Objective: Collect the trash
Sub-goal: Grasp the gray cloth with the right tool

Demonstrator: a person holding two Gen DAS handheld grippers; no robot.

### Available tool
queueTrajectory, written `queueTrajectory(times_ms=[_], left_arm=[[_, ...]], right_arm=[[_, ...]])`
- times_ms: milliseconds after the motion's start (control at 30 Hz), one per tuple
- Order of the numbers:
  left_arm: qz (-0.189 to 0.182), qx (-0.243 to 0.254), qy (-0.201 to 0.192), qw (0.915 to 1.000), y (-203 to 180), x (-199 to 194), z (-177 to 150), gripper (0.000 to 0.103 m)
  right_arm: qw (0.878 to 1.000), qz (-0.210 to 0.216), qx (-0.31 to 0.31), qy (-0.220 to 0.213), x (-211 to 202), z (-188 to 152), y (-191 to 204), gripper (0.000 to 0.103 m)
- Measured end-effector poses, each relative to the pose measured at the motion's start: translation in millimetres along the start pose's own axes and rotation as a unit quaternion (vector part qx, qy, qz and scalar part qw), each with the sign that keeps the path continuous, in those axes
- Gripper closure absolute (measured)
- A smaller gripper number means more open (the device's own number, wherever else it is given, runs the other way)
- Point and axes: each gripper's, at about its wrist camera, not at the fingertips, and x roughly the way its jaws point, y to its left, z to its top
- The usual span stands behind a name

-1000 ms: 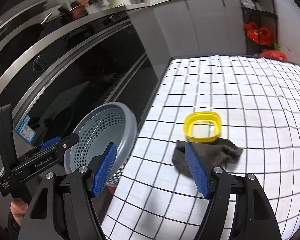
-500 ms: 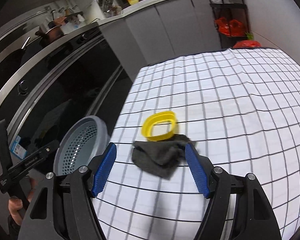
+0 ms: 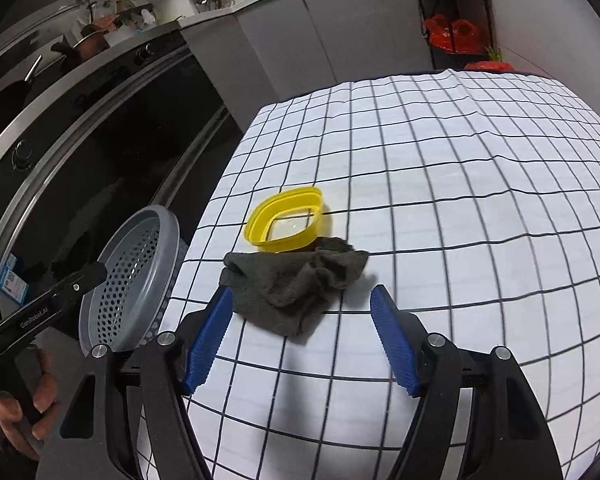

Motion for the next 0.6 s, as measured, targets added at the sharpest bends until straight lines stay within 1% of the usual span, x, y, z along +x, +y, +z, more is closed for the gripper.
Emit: queueTrajectory(times_ms=[200, 267, 433, 600], left_arm=[[0.001, 0.002, 0.005, 1.0, -3.4, 2.4, -3.7, 0.027], [0.004, 0.002, 0.009, 1.0, -3.8, 4.1, -5.4, 0.027], [0.013, 0.003, 0.013, 0.9998, -3.1, 4.3, -7.5, 0.027], [0.012, 0.0, 0.012, 0.9999, -1.1, 3.0, -6.9, 0.027]], right_arm=[[1.0, -0.014, -0.025, 0.01, 21.2, 6.9, 17.0, 0.034], [0.999, -0.018, -0.032, 0.013, 27.7, 8.9, 19.6, 0.031], [0.997, -0.049, -0.063, 0.015, 40.4, 9.0, 28.9, 0.03], [0.99, -0.096, -0.098, 0.016, 52.7, 4.6, 36.8, 0.031]])
